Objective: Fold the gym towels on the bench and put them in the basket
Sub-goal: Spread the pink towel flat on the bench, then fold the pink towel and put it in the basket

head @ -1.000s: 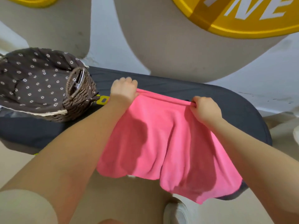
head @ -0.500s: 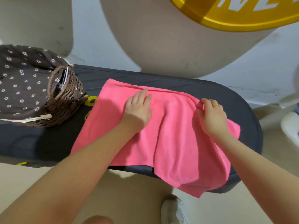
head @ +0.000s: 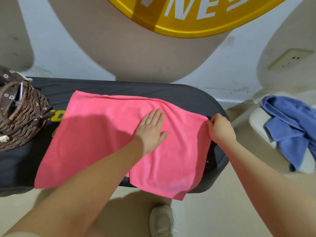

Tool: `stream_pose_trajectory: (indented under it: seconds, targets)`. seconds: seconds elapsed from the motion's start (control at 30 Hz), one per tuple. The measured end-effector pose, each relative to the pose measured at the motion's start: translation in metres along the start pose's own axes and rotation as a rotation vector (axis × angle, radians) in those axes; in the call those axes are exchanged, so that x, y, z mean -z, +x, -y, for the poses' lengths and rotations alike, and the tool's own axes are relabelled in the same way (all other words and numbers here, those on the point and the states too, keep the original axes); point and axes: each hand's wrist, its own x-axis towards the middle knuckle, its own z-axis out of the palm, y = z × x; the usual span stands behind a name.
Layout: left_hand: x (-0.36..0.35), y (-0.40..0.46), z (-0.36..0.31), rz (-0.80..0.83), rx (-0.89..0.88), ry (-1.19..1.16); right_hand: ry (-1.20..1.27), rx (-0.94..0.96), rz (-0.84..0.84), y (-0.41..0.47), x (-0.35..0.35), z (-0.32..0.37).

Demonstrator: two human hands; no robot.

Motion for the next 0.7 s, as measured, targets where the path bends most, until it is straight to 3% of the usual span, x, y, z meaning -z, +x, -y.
stream_pose_trajectory:
  seconds: [0.2,0.33,0.47,0.6,0.7]
  targets:
    - [0.006,0.007,-0.006,-0.012,-0.013,-0.034,0.096,-0.088,-0.180,0.029,0.044,0.009]
    - [0.005,0.001,-0.004,0.039,0.008,-0.027,0.061,-0.014,-0.119,0.023,0.040,0.008]
    - [0.002,-0.010,-0.001,0.082,0.015,-0.018,0.069,-0.136,-0.107,-0.021,0.015,-0.021]
    - [0.000,-0.025,0.001,0.093,0.006,-0.034,0.420,-0.500,-0.046,-0.068,-0.017,-0.055]
    - [-0.002,-0.035,0.001,0.086,0.011,-0.059,0.752,-0.612,-0.007,-0.094,-0.027,-0.063]
